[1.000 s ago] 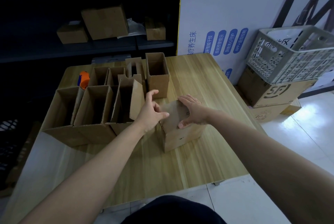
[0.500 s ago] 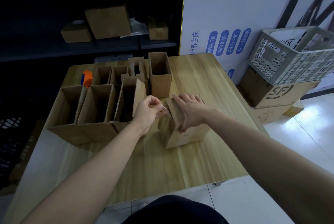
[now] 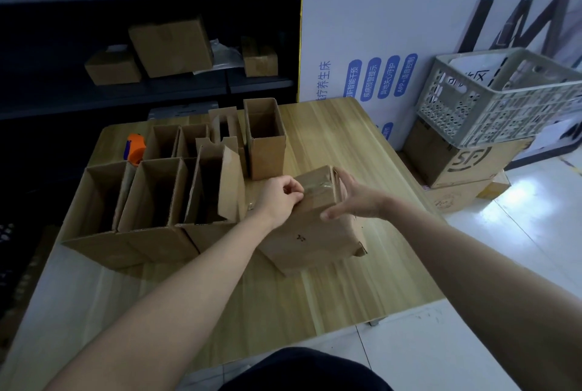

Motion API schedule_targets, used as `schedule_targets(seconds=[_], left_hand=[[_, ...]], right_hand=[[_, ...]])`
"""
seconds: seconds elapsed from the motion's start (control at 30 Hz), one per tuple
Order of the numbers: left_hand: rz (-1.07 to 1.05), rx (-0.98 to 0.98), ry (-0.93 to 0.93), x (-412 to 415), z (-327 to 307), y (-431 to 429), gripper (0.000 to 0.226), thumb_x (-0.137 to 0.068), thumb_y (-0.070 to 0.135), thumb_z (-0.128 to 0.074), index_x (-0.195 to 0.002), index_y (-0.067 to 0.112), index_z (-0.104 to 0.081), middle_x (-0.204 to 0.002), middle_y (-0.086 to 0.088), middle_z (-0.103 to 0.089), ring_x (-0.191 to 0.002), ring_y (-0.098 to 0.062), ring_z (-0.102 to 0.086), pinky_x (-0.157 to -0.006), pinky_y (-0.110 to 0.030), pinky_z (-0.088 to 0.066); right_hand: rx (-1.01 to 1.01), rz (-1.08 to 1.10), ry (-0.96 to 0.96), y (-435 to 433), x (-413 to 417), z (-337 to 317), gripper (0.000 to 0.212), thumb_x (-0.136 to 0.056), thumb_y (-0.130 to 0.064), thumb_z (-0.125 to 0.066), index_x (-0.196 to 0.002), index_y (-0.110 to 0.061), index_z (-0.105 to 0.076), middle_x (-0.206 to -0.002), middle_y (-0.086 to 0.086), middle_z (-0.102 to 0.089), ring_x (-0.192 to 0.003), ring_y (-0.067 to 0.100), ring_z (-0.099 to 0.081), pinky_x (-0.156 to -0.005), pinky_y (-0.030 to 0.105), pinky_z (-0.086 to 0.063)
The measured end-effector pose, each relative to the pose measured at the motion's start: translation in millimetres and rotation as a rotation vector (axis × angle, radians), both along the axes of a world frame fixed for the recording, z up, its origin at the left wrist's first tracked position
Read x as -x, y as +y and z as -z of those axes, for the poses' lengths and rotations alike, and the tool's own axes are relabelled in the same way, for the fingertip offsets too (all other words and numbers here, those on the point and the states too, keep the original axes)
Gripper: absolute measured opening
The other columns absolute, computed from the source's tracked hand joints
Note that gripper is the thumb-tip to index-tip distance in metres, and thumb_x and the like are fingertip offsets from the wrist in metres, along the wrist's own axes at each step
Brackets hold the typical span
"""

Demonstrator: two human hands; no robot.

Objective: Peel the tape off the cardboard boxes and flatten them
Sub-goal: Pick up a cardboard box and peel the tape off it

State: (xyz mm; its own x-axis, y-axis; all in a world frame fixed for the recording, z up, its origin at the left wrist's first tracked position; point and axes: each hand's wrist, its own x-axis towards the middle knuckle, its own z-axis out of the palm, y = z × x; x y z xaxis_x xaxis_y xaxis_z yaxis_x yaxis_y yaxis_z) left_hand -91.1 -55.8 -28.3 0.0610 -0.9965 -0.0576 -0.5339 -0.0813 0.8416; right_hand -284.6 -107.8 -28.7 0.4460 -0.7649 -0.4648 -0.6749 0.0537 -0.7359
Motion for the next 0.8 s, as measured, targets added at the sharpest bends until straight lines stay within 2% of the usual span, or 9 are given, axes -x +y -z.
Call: schedule_targets(seconds=[0.07, 0.1, 0.2, 0.27, 0.37, 0.47, 0.63, 0.73, 0.8], left_hand=[[0.058, 0.000, -0.040, 8.7, 0.1, -3.0, 0.010, -0.088, 0.014, -0.064, -0.081, 0.019, -0.064, -0.079, 0.008, -0.061, -0.074, -0.004, -0.053, -0.063, -0.015, -0.038], [0.078, -0.005, -0.057, 12.4, 1.1, -4.4, 0.011, -0.088, 0.014, -0.064, -0.079, 0.020, -0.064, -0.077, 0.008, -0.061, -0.073, -0.004, -0.053, -0.063, -0.017, -0.039], [0.039, -0.064, 0.001, 17.4, 5.7, -7.8, 0.013, -0.089, 0.011, -0.063, -0.076, 0.016, -0.062, -0.074, 0.001, -0.063, -0.067, -0.011, -0.059, -0.066, -0.026, -0.051], [-0.044, -0.104, 0.106, 20.5, 7.5, -10.2, 0.016, -0.090, 0.008, -0.060, -0.075, 0.013, -0.059, -0.074, -0.004, -0.064, -0.065, -0.014, -0.062, -0.067, -0.028, -0.056], [-0.157, -0.157, 0.257, 29.4, 7.3, -13.9, 0.018, -0.092, 0.004, -0.055, -0.075, 0.011, -0.055, -0.075, -0.006, -0.063, -0.064, -0.015, -0.065, -0.063, -0.025, -0.057], [-0.258, -0.221, 0.448, 39.1, 7.2, -13.8, 0.013, -0.093, 0.003, -0.053, -0.082, 0.008, -0.055, -0.077, -0.008, -0.063, -0.063, -0.015, -0.065, -0.060, -0.023, -0.056], [-0.252, -0.271, 0.826, 46.8, 5.1, -8.9, 0.019, -0.089, -0.008, -0.055, -0.075, 0.005, -0.058, -0.085, -0.011, -0.066, -0.076, -0.018, -0.067, -0.071, -0.028, -0.058], [-0.283, -0.338, 0.872, 53.5, 6.2, -6.9, 0.021, -0.088, -0.009, -0.056, -0.073, 0.005, -0.058, -0.085, -0.012, -0.068, -0.074, -0.020, -0.068, -0.067, -0.028, -0.059], [-0.471, -0.367, 0.846, 53.7, 6.8, -10.9, 0.021, -0.088, -0.008, -0.056, -0.073, 0.006, -0.059, -0.081, -0.010, -0.067, -0.066, -0.019, -0.068, -0.063, -0.025, -0.059]], right_hand=[[-0.069, 0.005, -0.066, -4.1, 5.5, -5.8, 0.108, -0.058, -0.040, -0.085, -0.142, -0.023, -0.019, -0.146, 0.007, -0.034, -0.118, 0.015, -0.049, -0.093, 0.019, -0.047], [-0.078, 0.017, -0.064, -5.0, 7.5, -6.1, 0.106, -0.060, -0.038, -0.085, -0.143, -0.024, -0.019, -0.143, 0.007, -0.038, -0.116, 0.014, -0.050, -0.091, 0.018, -0.047], [-0.068, 0.065, 0.044, -5.4, 13.0, 2.0, 0.123, -0.064, -0.027, -0.086, -0.150, -0.033, 0.001, -0.152, 0.005, -0.026, -0.134, 0.028, -0.033, -0.104, 0.037, -0.033], [-0.087, 0.056, 0.042, -4.6, 13.0, 2.7, 0.125, -0.063, -0.024, -0.086, -0.148, -0.040, 0.004, -0.156, 0.003, -0.017, -0.137, 0.030, -0.028, -0.108, 0.042, -0.031], [-0.088, 0.014, 0.099, -9.1, 11.2, -4.0, 0.126, -0.061, -0.024, -0.087, -0.147, -0.045, 0.002, -0.157, 0.002, -0.014, -0.137, 0.030, -0.029, -0.112, 0.049, -0.027], [-0.098, 0.012, 0.127, -12.0, 9.6, -5.3, 0.123, -0.063, -0.019, -0.086, -0.148, -0.042, 0.000, -0.155, 0.004, -0.019, -0.133, 0.030, -0.034, -0.111, 0.045, -0.030], [-0.134, 0.034, 0.118, -12.1, 19.6, -4.0, 0.116, -0.069, -0.008, -0.080, -0.148, -0.040, -0.002, -0.154, 0.006, -0.017, -0.130, 0.031, -0.037, -0.108, 0.043, -0.035], [-0.129, 0.002, 0.161, -7.7, 25.0, 1.8, 0.113, -0.072, -0.003, -0.077, -0.148, -0.040, -0.003, -0.156, 0.002, -0.015, -0.133, 0.030, -0.033, -0.100, 0.033, -0.040], [-0.157, 0.011, 0.162, -4.5, 24.9, 6.4, 0.109, -0.074, 0.000, -0.074, -0.148, -0.041, -0.006, -0.154, 0.002, -0.018, -0.130, 0.029, -0.035, -0.088, 0.030, -0.042]])
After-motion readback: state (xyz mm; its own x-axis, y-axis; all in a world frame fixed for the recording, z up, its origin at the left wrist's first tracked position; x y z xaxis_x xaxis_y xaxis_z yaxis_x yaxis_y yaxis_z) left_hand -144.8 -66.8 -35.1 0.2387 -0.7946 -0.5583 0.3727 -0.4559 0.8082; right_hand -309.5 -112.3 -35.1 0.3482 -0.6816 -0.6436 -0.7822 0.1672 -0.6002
